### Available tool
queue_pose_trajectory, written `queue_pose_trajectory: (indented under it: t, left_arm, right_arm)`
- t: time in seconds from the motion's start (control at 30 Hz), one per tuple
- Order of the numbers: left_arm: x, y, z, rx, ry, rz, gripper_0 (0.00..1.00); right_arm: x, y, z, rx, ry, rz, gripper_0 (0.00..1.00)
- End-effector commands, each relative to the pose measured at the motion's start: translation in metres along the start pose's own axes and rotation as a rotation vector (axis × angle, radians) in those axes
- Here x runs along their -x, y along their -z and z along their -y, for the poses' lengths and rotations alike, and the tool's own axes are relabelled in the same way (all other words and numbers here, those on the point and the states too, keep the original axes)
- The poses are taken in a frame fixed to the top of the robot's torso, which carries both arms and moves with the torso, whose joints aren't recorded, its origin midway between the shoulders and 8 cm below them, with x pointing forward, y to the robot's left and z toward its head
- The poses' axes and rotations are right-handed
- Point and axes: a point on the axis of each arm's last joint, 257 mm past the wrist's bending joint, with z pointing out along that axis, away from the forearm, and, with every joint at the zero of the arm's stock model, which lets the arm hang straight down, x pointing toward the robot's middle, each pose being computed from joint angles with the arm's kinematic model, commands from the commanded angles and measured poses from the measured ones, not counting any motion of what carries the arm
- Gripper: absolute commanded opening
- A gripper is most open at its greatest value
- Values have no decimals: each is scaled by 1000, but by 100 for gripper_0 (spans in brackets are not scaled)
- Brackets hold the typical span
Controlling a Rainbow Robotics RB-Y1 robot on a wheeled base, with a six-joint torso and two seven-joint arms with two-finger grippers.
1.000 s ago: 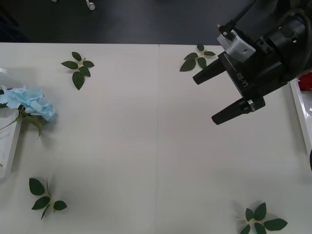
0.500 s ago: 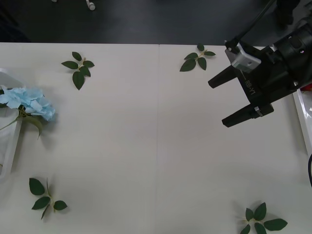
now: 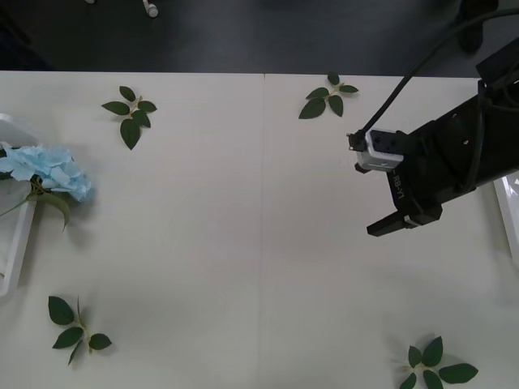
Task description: Put the red flowers into the right box and the blue flowers into the left box
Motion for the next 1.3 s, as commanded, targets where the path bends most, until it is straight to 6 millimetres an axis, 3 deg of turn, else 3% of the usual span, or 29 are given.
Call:
queue_pose_trajectory:
  t: [0.03,0.3,0.33,0.37,0.4,0.43,0.47,0.57,0.93,1.1,1.3]
  left_arm:
    - [15,-4,-17,63,29,-6,1]
    - [6,-9,-27,89,31,-34,5]
    - [6,-9,-27,90,30,-36,12]
    - [6,-9,-27,90,30,-36,33]
    - [5,-9,-27,89,30,-37,45]
    - [5,-9,-27,89,30,-38,66]
    - [4,-9,-26,87,30,-43,79]
    - [1,-10,-23,75,31,-53,100]
    - [-7,2,9,-80,30,-70,100]
    - [0,18,50,-220,-51,-47,100]
    - [2,39,105,-400,-302,8,100]
  right_arm:
    - [2,10,10,-66,55,-18,100]
    - [1,10,14,-93,47,-15,100]
    - [1,10,14,-93,47,-15,100]
    - [1,10,14,-93,47,-15,100]
    - [1,10,14,-93,47,-15,100]
    - [1,10,14,-93,47,-15,100]
    - [1,10,14,-93,47,-15,100]
    - [1,10,14,-93,47,-15,100]
    - [1,10,14,-93,47,-15,100]
    - [1,10,14,-93,47,-15,100]
    - [1,10,14,-93,47,-15,100]
